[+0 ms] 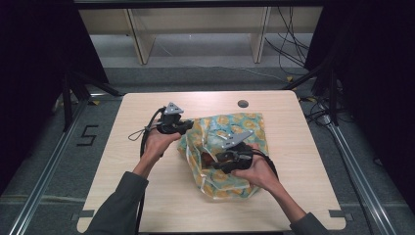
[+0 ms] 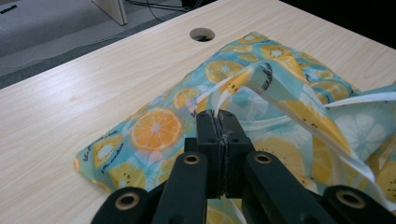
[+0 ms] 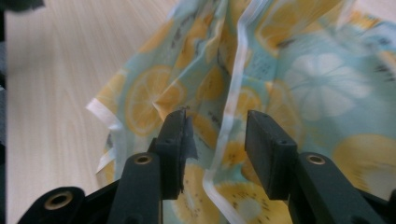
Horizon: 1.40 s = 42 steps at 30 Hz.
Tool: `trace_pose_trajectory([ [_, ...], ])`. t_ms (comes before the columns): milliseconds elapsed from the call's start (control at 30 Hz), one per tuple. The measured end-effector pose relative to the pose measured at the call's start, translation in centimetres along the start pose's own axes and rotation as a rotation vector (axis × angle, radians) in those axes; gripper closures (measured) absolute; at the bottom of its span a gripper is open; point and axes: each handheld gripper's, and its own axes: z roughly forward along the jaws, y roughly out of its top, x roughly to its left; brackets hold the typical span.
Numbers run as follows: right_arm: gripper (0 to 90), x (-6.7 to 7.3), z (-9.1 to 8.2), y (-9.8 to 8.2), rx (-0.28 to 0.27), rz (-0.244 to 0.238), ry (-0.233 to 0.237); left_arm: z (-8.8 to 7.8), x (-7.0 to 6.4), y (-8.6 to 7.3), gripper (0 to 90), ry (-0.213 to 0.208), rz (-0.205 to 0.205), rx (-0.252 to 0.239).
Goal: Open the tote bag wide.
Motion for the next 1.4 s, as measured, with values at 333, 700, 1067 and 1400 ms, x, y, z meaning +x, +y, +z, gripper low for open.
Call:
trace_pose_trajectory([
  [333, 90.0, -2.4, -2.8, 1.4, -0.055, -0.044, -0.169, 0.1, 0.7, -1.0, 88.1, -0.009, -0.012, 0.023],
  [700, 90.0, -14.1, -1.4, 1.4, 0.059, 0.148, -0.379, 0.5, -0.4, -4.4, 77.0, -0.059, 0.041, 0.129],
  [1067, 90.0, -15.2, 0.8, -0.4, 0.132, 0.197, -0.374, -2.7, -7.9, -0.3, 50.1, -0.133, 0.259, 0.039],
  [1400, 87.5, -15.0, 0.1, -1.2, 0.086, 0.231, -0.346, 3.6, -9.2, -2.8, 35.2, -0.126, 0.377, 0.221],
])
